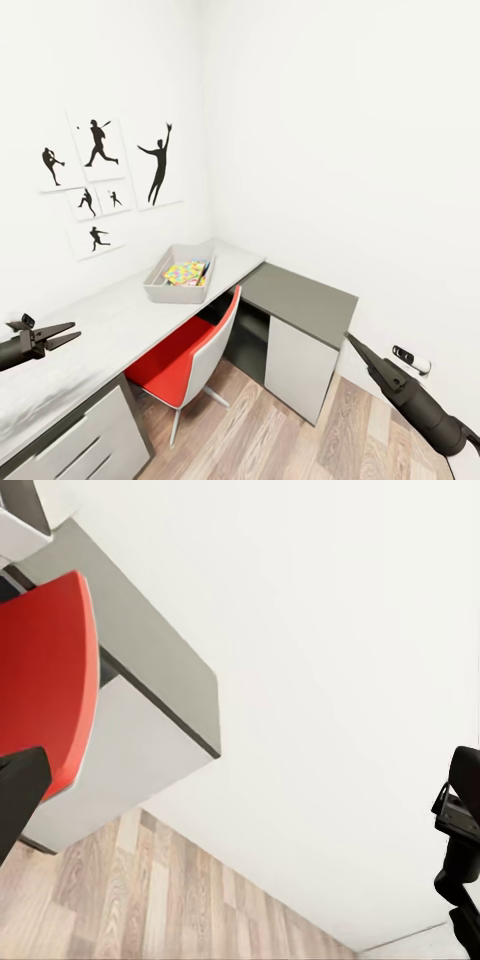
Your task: Put all the toys in the child's room - the three board games (two on the bed and one on the table), the two jigsaw puzzles on the table, and the tennis ball on the table - inside the toy box on the table in the child's room.
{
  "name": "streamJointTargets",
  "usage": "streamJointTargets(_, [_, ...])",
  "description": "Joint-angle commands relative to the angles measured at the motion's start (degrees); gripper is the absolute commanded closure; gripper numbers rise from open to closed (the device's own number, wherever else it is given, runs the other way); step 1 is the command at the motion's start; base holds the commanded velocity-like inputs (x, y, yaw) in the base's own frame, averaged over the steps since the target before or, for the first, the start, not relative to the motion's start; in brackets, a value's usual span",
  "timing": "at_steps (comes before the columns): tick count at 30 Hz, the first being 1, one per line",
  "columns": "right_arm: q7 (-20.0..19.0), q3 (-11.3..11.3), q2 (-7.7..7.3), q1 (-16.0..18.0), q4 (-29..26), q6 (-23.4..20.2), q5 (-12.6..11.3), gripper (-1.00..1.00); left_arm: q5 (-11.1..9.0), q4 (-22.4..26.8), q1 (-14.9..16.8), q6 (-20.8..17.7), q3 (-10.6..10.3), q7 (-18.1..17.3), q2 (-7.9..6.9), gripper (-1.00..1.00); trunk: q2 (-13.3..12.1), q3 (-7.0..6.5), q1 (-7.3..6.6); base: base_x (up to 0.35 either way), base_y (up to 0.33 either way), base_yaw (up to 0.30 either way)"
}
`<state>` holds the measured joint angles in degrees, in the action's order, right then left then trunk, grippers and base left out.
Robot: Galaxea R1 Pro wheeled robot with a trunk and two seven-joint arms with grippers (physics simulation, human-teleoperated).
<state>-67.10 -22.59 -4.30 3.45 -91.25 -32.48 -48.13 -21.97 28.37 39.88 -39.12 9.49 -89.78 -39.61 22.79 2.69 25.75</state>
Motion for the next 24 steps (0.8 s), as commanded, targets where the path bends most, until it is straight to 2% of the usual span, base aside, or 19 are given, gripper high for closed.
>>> streamJointTargets(1, [-0.1, 0.0, -0.01, 0.1, 0.0, -0.5, -0.3, -1.00, 0.0, 0.0, 0.0, -0.6, 0.0, -0.2, -0.03, -1.00, 0.1, 0.13, 0.04, -0.001, 0.000, -0.277])
streamJointTargets(24, [0.6, 0.0, -0.01, 0.1, 0.0, -0.6, -0.2, -1.00, 0.0, 0.0, 0.0, -0.6, 0.0, -0.2, -0.03, -1.00, 0.1, 0.13, 0.04, -0.012, 0.000, -0.277])
